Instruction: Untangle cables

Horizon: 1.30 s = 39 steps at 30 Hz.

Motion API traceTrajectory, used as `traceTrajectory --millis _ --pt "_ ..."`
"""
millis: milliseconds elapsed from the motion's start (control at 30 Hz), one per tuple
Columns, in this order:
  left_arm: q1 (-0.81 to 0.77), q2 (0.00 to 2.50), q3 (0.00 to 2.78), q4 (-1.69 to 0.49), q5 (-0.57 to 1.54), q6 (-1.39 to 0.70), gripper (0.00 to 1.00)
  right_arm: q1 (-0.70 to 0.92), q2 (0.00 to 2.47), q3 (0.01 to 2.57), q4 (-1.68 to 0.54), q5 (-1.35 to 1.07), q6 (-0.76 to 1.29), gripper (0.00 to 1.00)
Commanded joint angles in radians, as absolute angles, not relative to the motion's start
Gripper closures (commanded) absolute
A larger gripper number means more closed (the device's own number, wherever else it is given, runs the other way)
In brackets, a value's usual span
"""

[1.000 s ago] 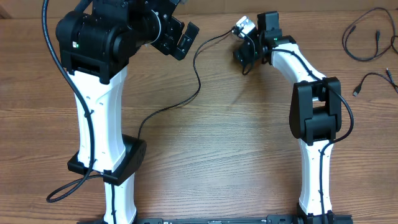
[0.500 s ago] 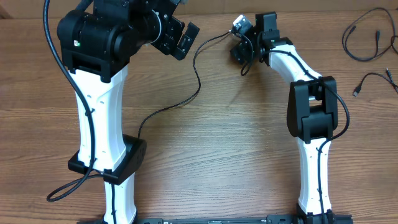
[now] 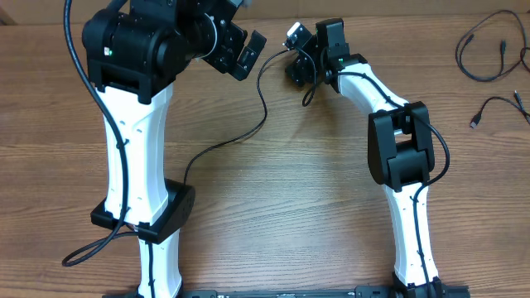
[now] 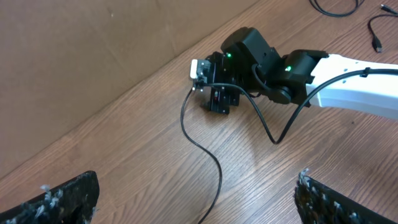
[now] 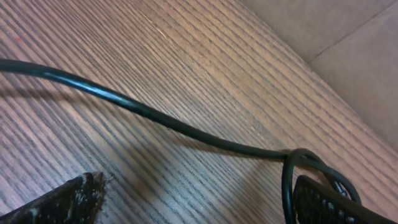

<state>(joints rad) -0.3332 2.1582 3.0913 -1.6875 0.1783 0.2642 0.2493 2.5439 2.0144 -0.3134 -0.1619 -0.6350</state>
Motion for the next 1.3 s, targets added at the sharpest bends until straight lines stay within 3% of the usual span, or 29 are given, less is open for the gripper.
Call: traceTrajectory --millis 0,600,633,700,733,767,800,867,1067,1267 --pt "-0.334 2.171 3.082 -1.689 0.168 0.262 0.0 0.247 2.61 2.011 -0.351 -0.158 -0.633 0.01" --pt "-0.334 2.171 3.081 -1.689 0.169 0.262 0.0 0.179 2.657 2.009 -0.39 -0.14 -0.572 0.01" --pt "-0.334 2.171 3.081 -1.689 0.169 0.262 0.0 0.183 2.662 2.009 -0.401 -0.159 -0.572 0.05" --pt "-0.334 2.171 3.081 -1.689 0.169 0.262 0.0 0.189 2.675 2.009 -0.418 -0.177 -0.559 0.33" --pt "-0.334 2.171 3.081 -1.689 0.169 0.262 0.0 0.194 2.677 2.009 -0.427 -0.178 -0.537 0.62" --pt "-0.334 2.171 3.081 -1.689 0.169 0.262 0.0 0.198 2.678 2.009 -0.433 -0.178 -0.517 0.82" --pt "-0.334 2.171 3.081 -1.689 0.169 0.262 0.0 0.203 2.678 2.009 -0.437 -0.181 -0.496 0.9" --pt "-0.334 2.171 3.081 -1.689 0.169 0.262 0.0 0.214 2.678 2.009 -0.44 -0.186 -0.473 0.96" --pt "-0.334 2.171 3.081 -1.689 0.168 0.265 0.0 0.248 2.641 2.012 -0.479 -0.185 -0.471 0.96" --pt "-0.334 2.171 3.081 -1.688 0.168 0.315 0.0 0.275 2.438 2.012 -0.56 -0.182 -0.451 0.96"
